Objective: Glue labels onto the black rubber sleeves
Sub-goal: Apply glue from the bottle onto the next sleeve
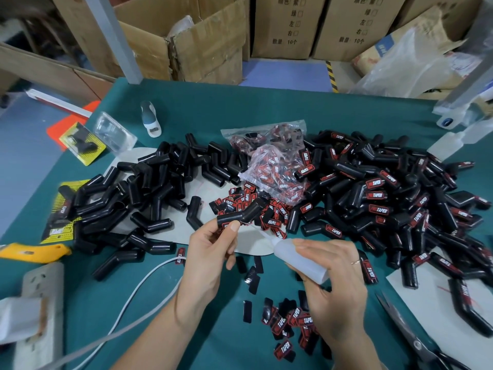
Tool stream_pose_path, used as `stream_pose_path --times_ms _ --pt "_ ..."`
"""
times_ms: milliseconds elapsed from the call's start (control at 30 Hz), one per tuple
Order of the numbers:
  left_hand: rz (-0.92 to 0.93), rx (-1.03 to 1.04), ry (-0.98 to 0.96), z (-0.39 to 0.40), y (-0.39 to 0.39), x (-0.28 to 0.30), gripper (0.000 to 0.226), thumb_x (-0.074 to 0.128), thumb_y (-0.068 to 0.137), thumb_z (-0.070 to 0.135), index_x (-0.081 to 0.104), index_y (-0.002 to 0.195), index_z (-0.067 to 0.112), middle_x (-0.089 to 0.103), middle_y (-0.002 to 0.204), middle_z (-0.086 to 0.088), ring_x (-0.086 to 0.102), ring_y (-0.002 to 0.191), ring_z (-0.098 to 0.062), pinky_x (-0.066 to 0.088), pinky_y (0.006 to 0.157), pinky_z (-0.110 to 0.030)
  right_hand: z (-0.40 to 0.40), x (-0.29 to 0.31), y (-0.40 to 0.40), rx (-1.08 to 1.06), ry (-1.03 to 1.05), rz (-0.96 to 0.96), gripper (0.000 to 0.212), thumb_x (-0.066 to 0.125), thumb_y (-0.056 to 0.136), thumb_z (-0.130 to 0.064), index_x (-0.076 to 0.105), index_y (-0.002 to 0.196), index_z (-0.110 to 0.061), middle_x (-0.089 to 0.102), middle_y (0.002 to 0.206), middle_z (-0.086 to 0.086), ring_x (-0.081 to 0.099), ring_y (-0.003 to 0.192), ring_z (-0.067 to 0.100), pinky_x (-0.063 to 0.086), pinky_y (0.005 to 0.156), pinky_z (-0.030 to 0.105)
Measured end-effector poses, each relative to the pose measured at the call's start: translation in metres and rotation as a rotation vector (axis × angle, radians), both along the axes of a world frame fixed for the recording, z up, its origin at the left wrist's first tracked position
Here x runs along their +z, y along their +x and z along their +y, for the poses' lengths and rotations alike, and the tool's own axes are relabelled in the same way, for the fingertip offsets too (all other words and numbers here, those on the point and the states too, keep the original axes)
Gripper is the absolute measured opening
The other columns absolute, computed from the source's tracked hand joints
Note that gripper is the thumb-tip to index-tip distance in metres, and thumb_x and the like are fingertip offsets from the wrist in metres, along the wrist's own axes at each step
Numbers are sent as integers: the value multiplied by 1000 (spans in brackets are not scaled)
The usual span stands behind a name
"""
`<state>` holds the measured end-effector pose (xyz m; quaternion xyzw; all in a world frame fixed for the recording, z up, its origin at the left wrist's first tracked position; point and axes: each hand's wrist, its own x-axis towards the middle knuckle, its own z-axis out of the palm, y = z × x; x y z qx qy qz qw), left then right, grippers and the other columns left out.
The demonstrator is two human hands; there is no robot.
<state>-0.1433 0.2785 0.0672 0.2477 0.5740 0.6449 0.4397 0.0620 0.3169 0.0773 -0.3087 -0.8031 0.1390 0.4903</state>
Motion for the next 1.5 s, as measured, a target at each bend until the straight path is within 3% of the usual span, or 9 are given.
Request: stream_pose_path --times_ms 767,1000,1133,1300,1500 --pt "3 0 -4 0 1 1 19 62 103 9 70 85 8 36 57 0 33 48 -12 35 40 -21 0 -2 1 1 -7 -4 60 74 67 24 63 113 -13 66 122 -9 60 102 22 44 88 22" --pt "38 3 5 0 0 -4 21 60 104 7 60 88 -8 36 58 1 34 50 -11 35 41 -21 -1 -4 2 14 -21 -5 61 73 67 24 63 114 -14 67 122 -9 60 104 21 45 89 22" --pt "26 0 14 0 0 -3 22 64 100 14 64 91 -7 37 57 2 34 50 -11 36 41 -21 -1 -5 2 5 -20 -19 72 77 61 33 64 114 -13 67 121 -8 60 102 22 46 88 23" --pt "5 -5 29 0 0 -1 30 68 92 26 67 92 -4 36 57 1 34 50 -12 37 41 -22 -1 -3 2 11 -12 -20 68 75 63 29 64 114 -13 66 122 -9 59 104 20 45 90 21" --pt "17 1 25 1 0 -6 18 65 100 14 69 95 -4 37 58 1 35 50 -12 37 41 -22 -1 -1 1 2 -4 -17 60 72 67 25 63 114 -13 67 121 -8 59 103 20 45 89 21"
